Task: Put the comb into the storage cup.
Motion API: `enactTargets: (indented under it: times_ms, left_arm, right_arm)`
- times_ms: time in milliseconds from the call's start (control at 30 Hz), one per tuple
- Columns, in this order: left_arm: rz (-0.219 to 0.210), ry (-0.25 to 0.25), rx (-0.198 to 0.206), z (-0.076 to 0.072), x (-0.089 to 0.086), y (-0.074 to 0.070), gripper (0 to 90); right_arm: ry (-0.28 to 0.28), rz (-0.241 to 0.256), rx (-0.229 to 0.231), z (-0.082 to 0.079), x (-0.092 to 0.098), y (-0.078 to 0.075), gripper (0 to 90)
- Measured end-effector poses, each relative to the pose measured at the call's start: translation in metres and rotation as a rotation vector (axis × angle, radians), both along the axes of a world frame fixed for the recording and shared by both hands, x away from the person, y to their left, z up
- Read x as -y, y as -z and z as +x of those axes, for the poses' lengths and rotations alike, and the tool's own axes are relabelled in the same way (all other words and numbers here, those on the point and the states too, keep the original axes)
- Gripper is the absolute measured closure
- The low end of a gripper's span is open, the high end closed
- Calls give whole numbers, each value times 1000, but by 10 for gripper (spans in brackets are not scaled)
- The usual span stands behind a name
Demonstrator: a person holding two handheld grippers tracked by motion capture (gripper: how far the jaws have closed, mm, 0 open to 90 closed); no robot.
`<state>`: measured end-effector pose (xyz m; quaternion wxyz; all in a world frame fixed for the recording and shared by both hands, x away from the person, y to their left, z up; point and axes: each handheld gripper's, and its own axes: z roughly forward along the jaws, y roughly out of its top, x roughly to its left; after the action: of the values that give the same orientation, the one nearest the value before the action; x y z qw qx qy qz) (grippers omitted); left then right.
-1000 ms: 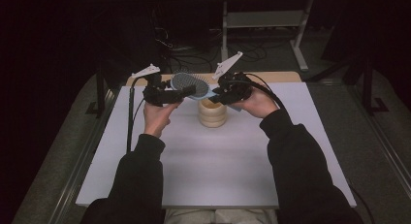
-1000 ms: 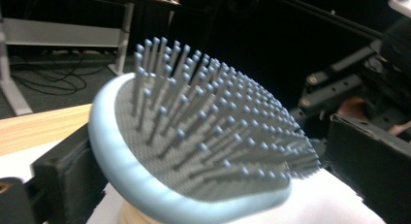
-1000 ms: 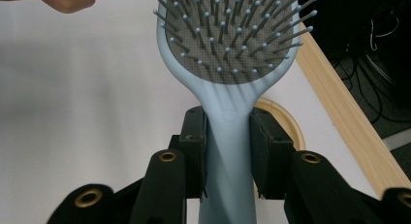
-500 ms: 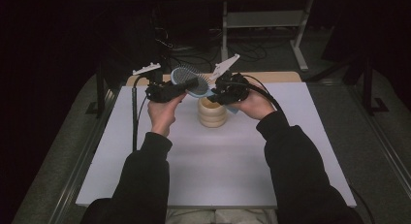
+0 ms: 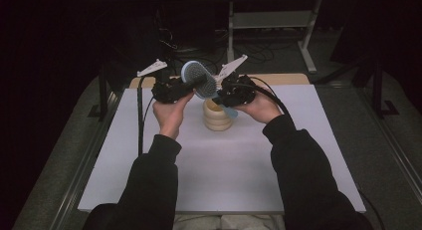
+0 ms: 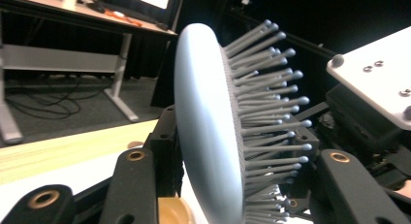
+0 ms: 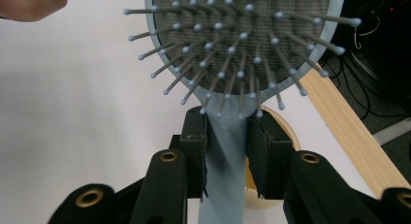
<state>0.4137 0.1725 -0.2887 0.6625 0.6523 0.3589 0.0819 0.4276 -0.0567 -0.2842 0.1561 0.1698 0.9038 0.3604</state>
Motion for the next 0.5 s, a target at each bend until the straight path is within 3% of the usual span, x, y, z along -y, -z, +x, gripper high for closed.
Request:
enactTargets:
  times_ms: [167,367,500]
  left_arm:
    - [61,29,22,1,5,-6,566]
    - [119,52,27,4,16,-11,573]
    - [122,66,31,6,18,-14,577]
  right_arm:
    - [10,19,-37,3,1,1,660]
    - [12,42,-65,4,2,3,513]
    - [30,57,-80,5,6,3,413]
